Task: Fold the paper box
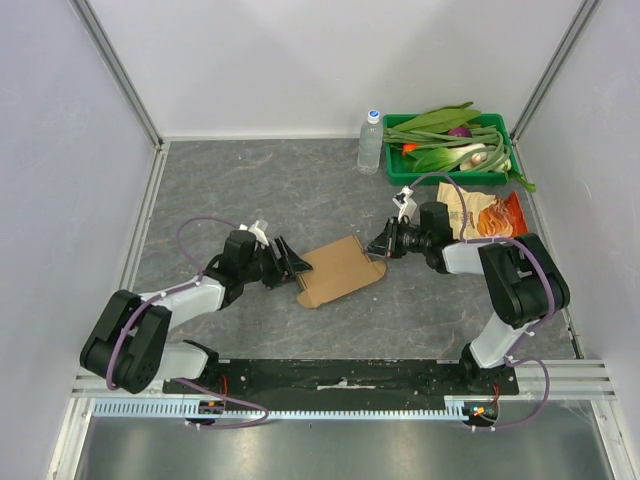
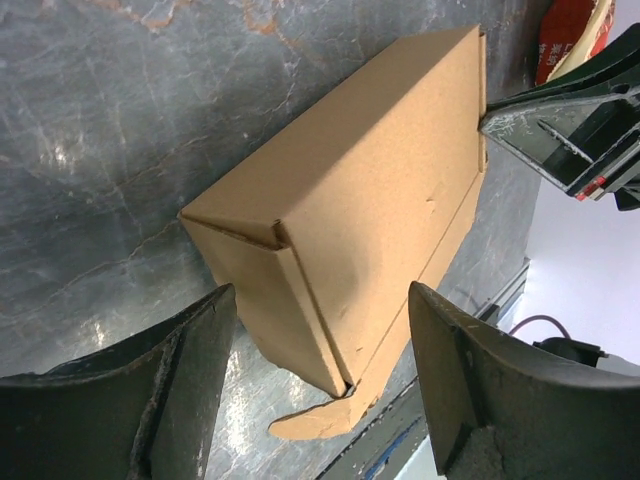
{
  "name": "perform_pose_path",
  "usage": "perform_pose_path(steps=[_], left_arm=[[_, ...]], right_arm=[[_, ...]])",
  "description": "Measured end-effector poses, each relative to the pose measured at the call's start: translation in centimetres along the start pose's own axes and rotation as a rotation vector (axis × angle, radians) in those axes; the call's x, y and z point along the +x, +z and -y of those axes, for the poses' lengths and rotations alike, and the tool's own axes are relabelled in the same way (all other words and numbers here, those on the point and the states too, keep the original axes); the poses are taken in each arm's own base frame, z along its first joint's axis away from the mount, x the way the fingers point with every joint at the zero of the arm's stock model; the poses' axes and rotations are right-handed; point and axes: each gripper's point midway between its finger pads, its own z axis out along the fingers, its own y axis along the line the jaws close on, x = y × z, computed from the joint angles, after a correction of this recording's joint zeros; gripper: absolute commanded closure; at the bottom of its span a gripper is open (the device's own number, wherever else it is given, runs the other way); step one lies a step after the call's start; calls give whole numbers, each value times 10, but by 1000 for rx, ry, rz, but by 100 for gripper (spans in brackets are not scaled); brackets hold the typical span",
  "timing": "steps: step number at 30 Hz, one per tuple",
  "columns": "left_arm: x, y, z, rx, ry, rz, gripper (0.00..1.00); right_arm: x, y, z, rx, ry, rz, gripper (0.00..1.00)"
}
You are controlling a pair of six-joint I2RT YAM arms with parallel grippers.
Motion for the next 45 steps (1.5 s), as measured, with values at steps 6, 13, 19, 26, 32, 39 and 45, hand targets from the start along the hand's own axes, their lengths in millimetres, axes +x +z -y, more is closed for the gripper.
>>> perform_pose_path(steps=[6,13,19,26,32,39,45], left_arm=[[14,-6,-10,-18,-62,-16,24],[7,-22,8,35,-50,35,22],[14,-9,-3,19,-100,-9,22],[21,1,1,55,-136,-38,22],[30,10,7,109,-162,-55,25],[32,8,12,176,-200,-28,45],[28,-1,20,160,-232,-28,52]], right_arm=[[-1,1,2,-8,27,25,91],[-2,0,4,-6,41,39,92],[-2,0,4,-6,48,39,92],[-2,0,4,-4,57,43,93],[-4,1,4,-7,61,51,93],[-3,1,6,0,60,51,55],[2,-18,15,156,-8,17,19]])
